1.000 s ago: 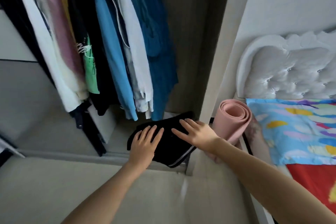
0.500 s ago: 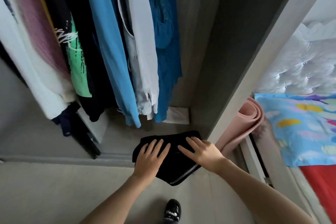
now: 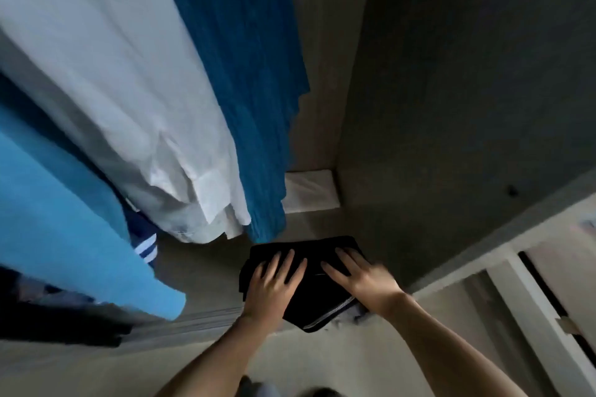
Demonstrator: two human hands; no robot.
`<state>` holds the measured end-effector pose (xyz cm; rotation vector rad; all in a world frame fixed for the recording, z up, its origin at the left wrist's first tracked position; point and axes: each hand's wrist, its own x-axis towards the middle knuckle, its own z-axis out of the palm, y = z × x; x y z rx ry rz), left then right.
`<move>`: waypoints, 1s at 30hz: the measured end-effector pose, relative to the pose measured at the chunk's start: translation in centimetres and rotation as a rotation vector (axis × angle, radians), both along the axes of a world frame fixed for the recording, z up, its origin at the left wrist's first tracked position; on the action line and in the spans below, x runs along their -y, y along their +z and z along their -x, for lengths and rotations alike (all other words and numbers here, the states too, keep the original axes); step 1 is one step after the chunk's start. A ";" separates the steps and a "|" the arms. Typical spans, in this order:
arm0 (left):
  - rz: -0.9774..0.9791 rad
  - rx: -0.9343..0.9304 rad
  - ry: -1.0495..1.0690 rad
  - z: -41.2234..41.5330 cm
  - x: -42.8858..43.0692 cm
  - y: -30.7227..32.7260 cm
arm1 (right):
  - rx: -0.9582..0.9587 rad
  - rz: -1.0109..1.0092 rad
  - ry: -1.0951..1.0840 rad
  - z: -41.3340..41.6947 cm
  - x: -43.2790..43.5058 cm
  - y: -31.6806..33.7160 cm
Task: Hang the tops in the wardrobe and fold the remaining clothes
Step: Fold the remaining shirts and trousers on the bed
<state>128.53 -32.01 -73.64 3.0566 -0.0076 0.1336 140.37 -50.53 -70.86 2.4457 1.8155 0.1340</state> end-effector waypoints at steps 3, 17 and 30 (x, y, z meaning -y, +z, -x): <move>-0.107 0.060 -0.073 -3.6 -3.4 -8.9 | 0.076 -0.059 -0.022 -2.9 -2.7 -9.3; -0.142 -0.429 -0.003 -15.9 -7.9 -34.7 | -0.345 0.460 -0.605 -12.0 -6.5 -35.4; 0.303 -0.558 0.168 -17.7 -5.8 -35.8 | -0.345 0.456 -0.756 -13.0 -5.8 -36.2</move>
